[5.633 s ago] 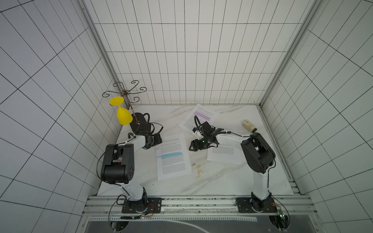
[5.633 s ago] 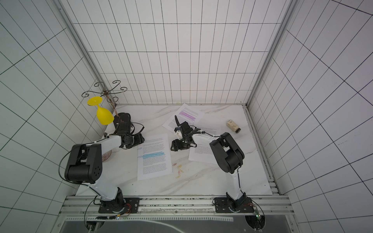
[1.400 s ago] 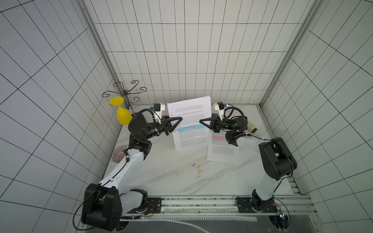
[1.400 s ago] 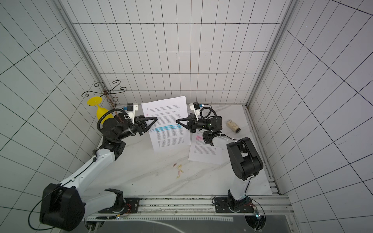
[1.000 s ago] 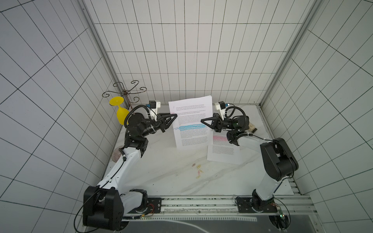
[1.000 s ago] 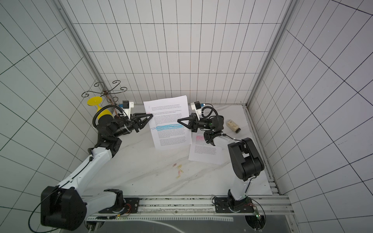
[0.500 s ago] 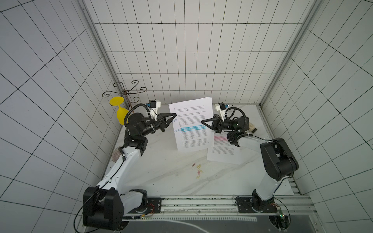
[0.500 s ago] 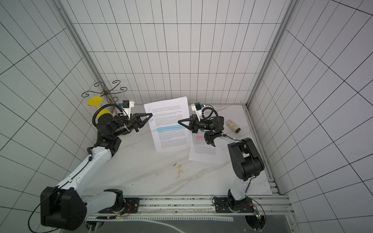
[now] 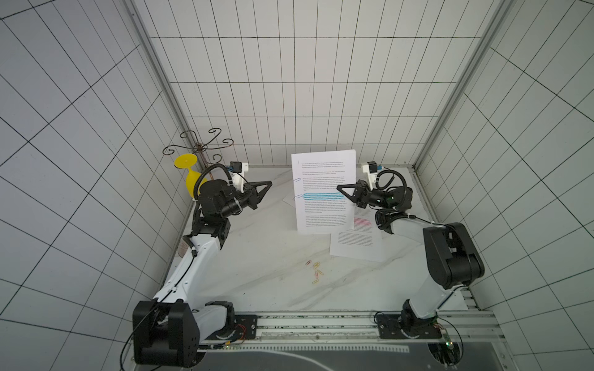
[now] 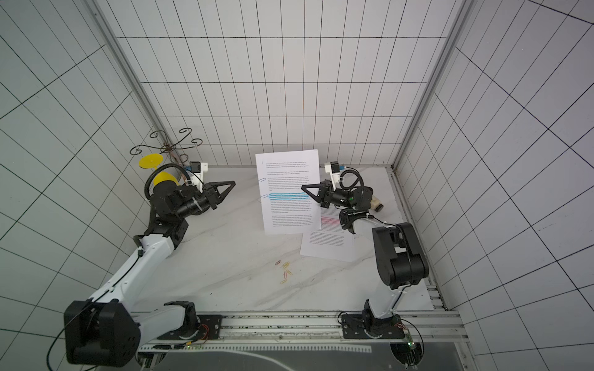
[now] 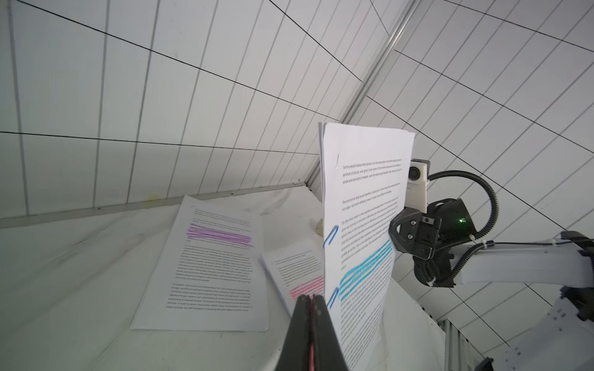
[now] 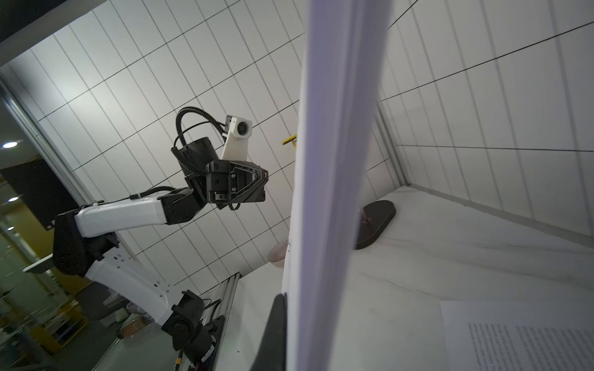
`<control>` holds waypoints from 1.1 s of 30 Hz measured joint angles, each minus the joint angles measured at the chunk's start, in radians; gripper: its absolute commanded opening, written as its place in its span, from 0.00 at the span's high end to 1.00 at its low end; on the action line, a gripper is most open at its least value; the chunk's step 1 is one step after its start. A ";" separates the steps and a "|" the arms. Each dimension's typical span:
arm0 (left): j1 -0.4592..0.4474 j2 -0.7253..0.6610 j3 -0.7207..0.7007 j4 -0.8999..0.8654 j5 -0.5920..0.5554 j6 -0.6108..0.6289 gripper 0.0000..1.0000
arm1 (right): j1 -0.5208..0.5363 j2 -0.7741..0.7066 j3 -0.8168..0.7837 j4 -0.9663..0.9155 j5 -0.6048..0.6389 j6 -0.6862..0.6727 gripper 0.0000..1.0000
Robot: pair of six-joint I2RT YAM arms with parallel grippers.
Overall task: Unclip the paperclips from the documents
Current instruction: Remove the paper clip from the document, then place the paper clip at the center of the board.
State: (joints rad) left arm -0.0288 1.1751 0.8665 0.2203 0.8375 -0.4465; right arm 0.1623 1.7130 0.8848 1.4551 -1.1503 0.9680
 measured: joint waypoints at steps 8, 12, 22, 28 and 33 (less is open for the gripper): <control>-0.064 0.010 -0.005 -0.229 -0.079 0.094 1.00 | -0.024 -0.031 -0.003 -0.158 0.025 -0.068 1.00; -0.255 0.034 -0.048 -0.385 -0.161 0.136 1.00 | -0.024 -0.092 0.000 -0.455 0.068 -0.240 1.00; -0.585 0.215 -0.250 -0.536 -0.278 0.066 1.00 | -0.025 -0.117 0.137 -1.203 0.266 -0.580 1.00; -0.626 0.276 -0.250 -0.532 -0.291 0.056 0.75 | -0.025 -0.117 0.138 -1.310 0.307 -0.607 1.00; -0.654 0.301 -0.249 -0.534 -0.293 0.045 0.55 | -0.025 -0.116 0.139 -1.339 0.315 -0.614 1.00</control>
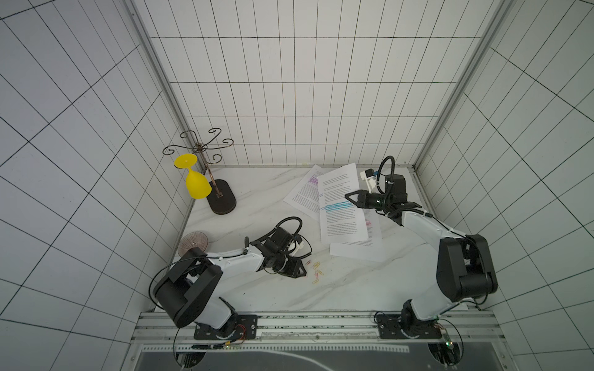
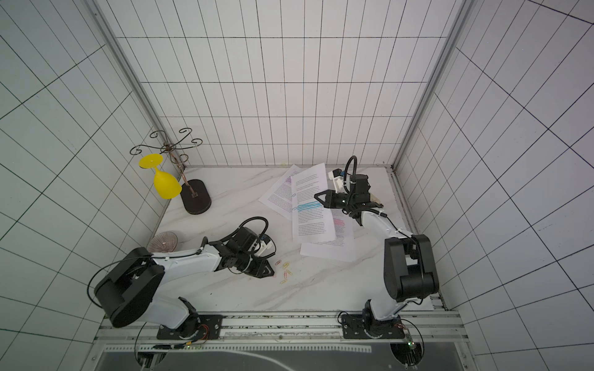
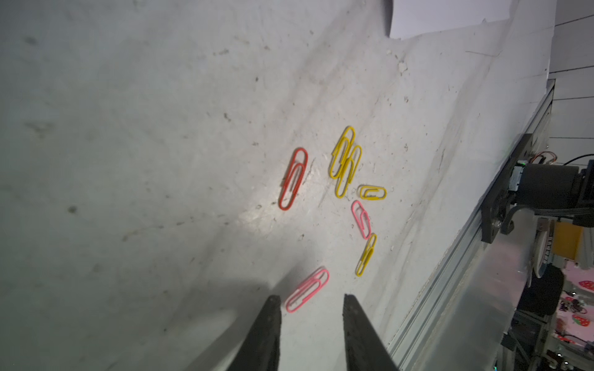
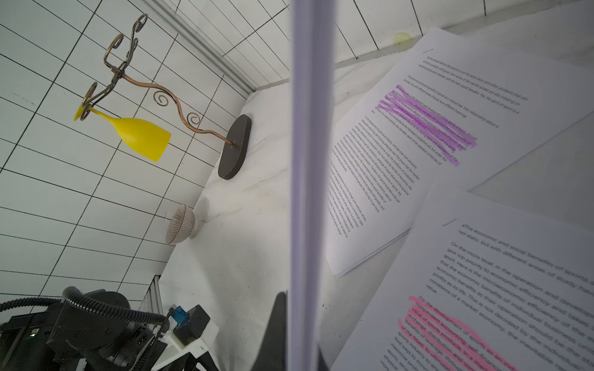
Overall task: Unclip the paperclips from the documents
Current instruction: Place the paper clip at the center of the board, then remove the paper clip from the document.
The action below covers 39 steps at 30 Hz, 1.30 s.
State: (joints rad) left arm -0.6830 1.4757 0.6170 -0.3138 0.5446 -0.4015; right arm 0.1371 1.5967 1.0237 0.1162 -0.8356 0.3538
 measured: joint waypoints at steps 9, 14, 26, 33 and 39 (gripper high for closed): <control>-0.001 -0.058 0.045 -0.111 -0.056 0.015 0.49 | 0.000 0.000 0.001 -0.051 -0.019 -0.062 1.00; 0.087 -0.176 0.139 -0.124 -0.098 0.053 0.48 | 0.010 -0.010 0.001 -0.044 -0.101 -0.097 1.00; 0.340 -0.086 0.366 0.463 0.102 -0.188 0.37 | 0.110 -0.124 0.000 0.405 -0.291 0.130 1.00; 0.426 -0.025 0.325 0.713 0.162 -0.399 0.27 | 0.170 -0.123 0.000 0.562 -0.341 0.252 1.00; 0.423 -0.018 0.304 0.912 0.237 -0.520 0.33 | 0.191 -0.115 0.000 0.666 -0.378 0.325 1.00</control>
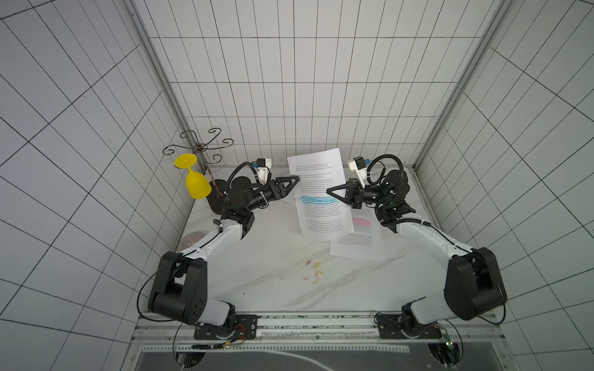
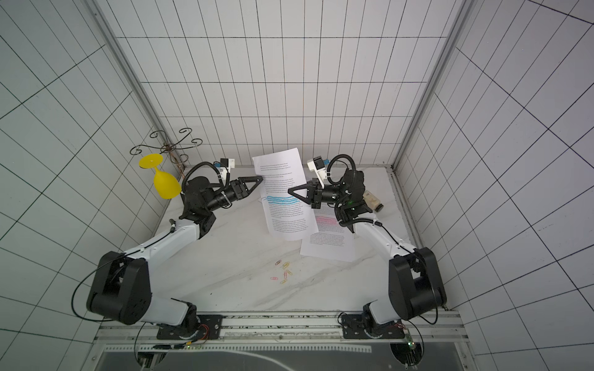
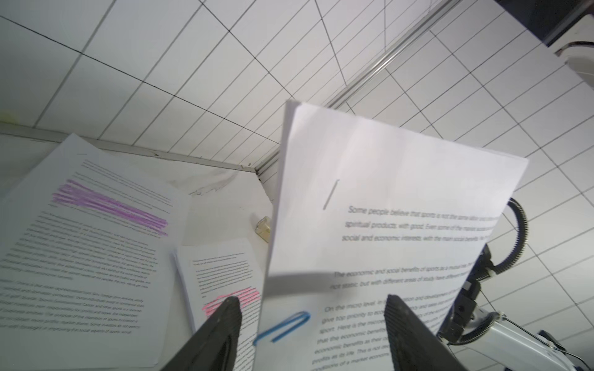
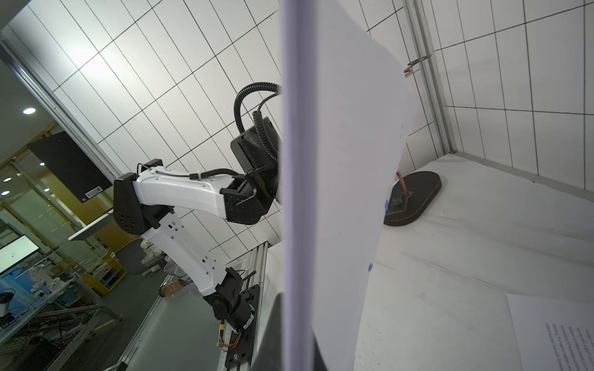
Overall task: Unclip the paperclips from the documents
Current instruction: Remove the paper clip from the document.
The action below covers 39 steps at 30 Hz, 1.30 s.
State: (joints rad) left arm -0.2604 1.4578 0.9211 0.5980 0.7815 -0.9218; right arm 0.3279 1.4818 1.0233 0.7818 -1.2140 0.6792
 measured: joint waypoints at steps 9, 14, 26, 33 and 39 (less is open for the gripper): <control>0.000 0.030 -0.056 0.196 0.090 -0.147 0.54 | 0.000 0.042 0.001 0.099 -0.032 0.066 1.00; 0.000 0.032 -0.071 0.221 0.095 -0.171 0.27 | 0.000 0.053 0.001 0.122 -0.046 0.087 1.00; 0.000 0.161 -0.072 0.443 0.184 -0.372 0.61 | -0.016 0.062 0.001 0.183 -0.069 0.137 1.00; 0.011 0.155 -0.073 0.462 0.185 -0.386 0.62 | -0.068 0.081 0.000 0.188 -0.070 0.159 1.00; 0.033 0.136 -0.059 0.376 0.184 -0.333 0.70 | -0.086 0.080 -0.001 0.159 -0.072 0.154 1.00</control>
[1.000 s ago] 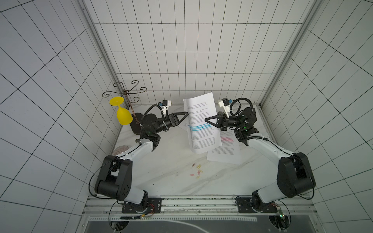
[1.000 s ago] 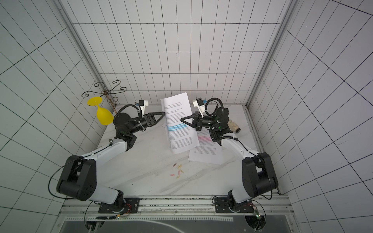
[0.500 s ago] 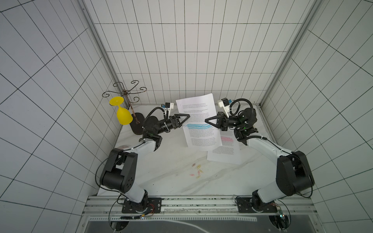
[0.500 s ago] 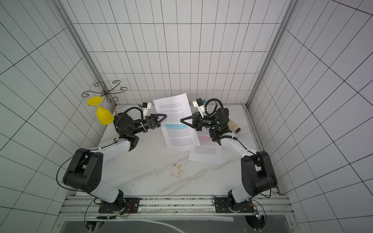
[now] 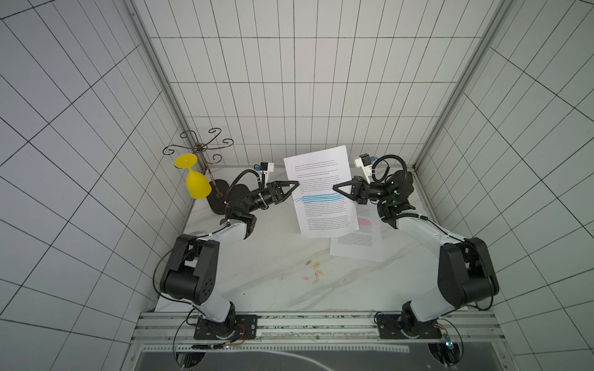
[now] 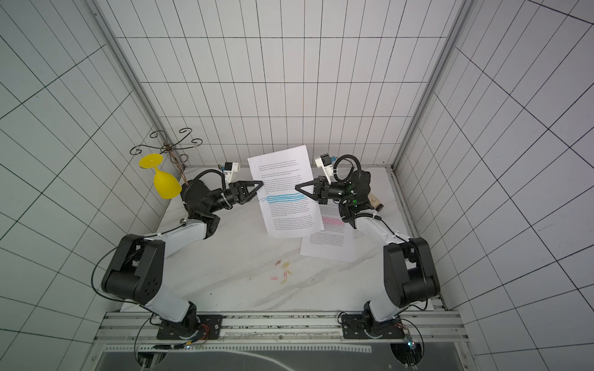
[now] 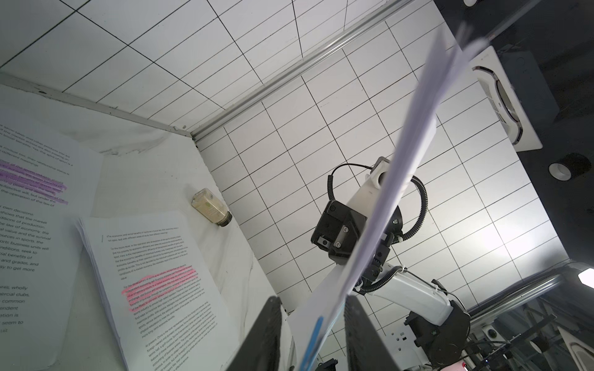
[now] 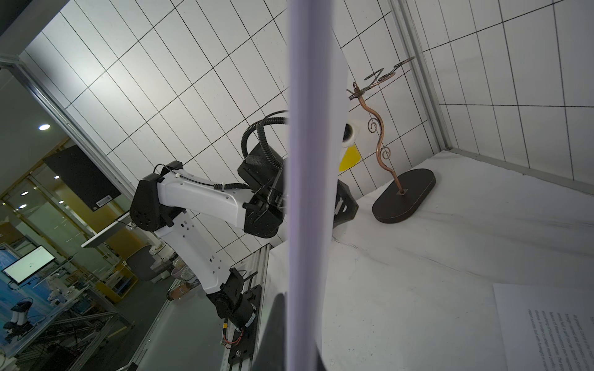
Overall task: Unclip the paperclips from the documents
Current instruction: Remove the paper clip from the document.
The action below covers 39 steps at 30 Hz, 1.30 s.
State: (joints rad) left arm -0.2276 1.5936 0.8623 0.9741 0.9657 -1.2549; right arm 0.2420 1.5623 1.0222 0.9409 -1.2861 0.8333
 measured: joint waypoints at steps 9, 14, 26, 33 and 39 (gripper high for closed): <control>0.002 -0.004 0.000 -0.046 -0.002 0.026 0.76 | 0.000 0.000 0.000 -0.056 0.000 -0.030 1.00; 0.006 -0.004 0.000 -0.052 -0.004 0.033 0.76 | 0.000 0.000 0.000 -0.103 0.000 -0.069 1.00; 0.014 -0.004 0.002 -0.054 -0.011 0.029 0.92 | 0.000 0.000 -0.001 -0.201 0.001 -0.130 1.00; 0.014 -0.005 0.002 -0.092 -0.005 0.051 0.98 | -0.014 0.000 -0.001 -0.296 0.029 -0.184 1.00; 0.013 -0.035 0.002 -0.203 0.002 0.130 1.00 | -0.027 0.000 0.000 -0.345 0.038 -0.192 1.00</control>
State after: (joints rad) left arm -0.2142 1.5589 0.8639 0.7715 0.9676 -1.1252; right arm 0.2153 1.5623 1.0222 0.5957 -1.2480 0.6415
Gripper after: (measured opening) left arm 0.050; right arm 0.049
